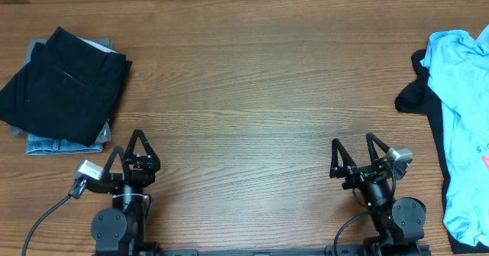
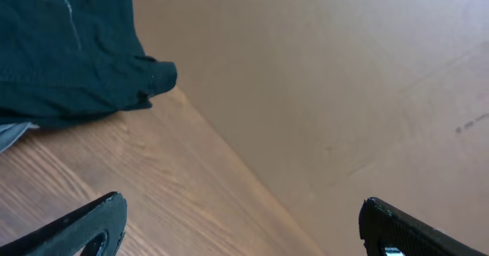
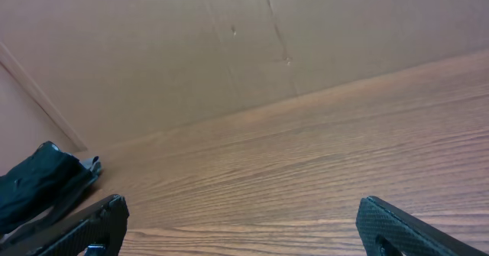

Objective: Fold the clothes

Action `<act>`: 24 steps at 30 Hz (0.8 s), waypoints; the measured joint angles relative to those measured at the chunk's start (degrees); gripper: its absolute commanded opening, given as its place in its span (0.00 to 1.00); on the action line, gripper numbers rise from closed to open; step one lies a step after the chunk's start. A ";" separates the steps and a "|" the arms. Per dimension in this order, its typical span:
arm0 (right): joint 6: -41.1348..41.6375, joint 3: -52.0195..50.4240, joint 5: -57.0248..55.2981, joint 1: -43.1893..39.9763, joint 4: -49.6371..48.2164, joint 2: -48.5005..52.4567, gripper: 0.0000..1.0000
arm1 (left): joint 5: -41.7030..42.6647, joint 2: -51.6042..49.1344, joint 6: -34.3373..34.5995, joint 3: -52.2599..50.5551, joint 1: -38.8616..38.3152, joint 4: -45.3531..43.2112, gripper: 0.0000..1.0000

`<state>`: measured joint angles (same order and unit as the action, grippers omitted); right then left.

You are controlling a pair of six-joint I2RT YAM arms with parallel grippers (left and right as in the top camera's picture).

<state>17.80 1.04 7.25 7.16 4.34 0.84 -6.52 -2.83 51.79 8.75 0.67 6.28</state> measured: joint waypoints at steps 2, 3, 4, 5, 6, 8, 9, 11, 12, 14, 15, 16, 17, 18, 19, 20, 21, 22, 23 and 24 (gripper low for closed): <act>0.00 0.00 -0.02 0.00 -0.02 0.00 1.00 | -0.22 0.63 -0.26 -1.66 0.00 -2.10 1.00; 0.00 0.00 -0.04 0.02 0.02 0.00 1.00 | -0.24 1.05 -0.37 -2.54 0.00 -2.60 1.00; -0.02 0.00 -0.02 0.00 0.00 0.00 1.00 | -0.33 1.38 -0.57 -3.30 -0.02 -3.23 1.00; -0.02 0.00 -0.04 0.00 0.00 0.00 1.00 | -0.42 1.62 -1.01 -4.04 -0.22 -3.93 1.00; 0.00 0.00 -0.02 0.02 -0.02 0.00 1.00 | -0.42 1.73 -1.46 -4.61 -0.37 -4.66 1.00; 0.00 0.00 -0.02 0.00 0.00 0.00 1.00 | -0.42 1.77 -2.86 -5.18 -0.72 -5.57 1.00; -0.02 0.00 -0.02 0.00 0.00 0.00 1.00 | -0.44 1.79 -3.74 -5.29 -0.92 -5.99 1.00; 0.00 0.00 -0.02 0.00 -0.02 0.00 1.00 | -0.42 1.84 -6.29 -5.31 -1.53 -6.60 1.00; 0.00 0.00 -0.02 0.00 0.00 0.00 1.00 | -0.42 1.84 -7.63 -5.31 -1.84 -6.69 1.00; 0.00 0.00 -0.04 0.00 -0.02 0.00 1.00 | -0.42 1.84 -10.40 -5.31 -1.99 -6.54 1.00; 0.00 0.00 -0.02 0.00 0.00 0.00 1.00 | -0.44 1.84 -12.28 -5.31 -2.05 -6.14 1.00; 0.00 0.00 -0.02 0.00 0.00 0.00 1.00 | -0.42 1.86 -13.97 -5.31 -2.10 -5.53 1.00; 0.00 0.00 -0.02 0.00 0.00 0.00 1.00 | -0.42 1.88 -15.10 -5.31 -2.10 -5.09 1.00; 0.00 0.00 -0.02 0.00 0.00 0.00 1.00 | -0.42 1.88 -17.16 -5.31 -2.10 -4.35 1.00; -0.02 0.00 -0.02 0.00 0.00 0.00 1.00 | -0.42 1.88 -19.15 -5.33 -2.10 -3.58 1.00; 0.00 0.00 -0.02 0.00 -0.02 0.00 1.00 | -0.44 1.95 -20.70 -5.33 -2.10 -2.16 1.00; 0.00 0.00 -0.02 0.00 0.00 0.00 1.00 | -0.46 1.97 -22.14 -5.35 -2.10 -0.31 1.00; 0.00 0.00 0.00 0.00 0.02 0.00 1.00 | -0.63 1.97 -23.54 -5.46 -2.10 1.66 1.00; 0.00 0.00 -0.04 0.00 0.00 0.00 1.00 | -0.68 1.97 -24.63 -5.53 -2.10 2.93 1.00; 0.00 0.00 -0.02 0.00 0.02 0.00 1.00 | -0.66 1.97 -26.18 -5.68 -2.10 3.63 1.00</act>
<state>17.80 1.04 7.22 7.16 4.36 0.84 -7.18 -0.86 25.61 3.07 -1.43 9.91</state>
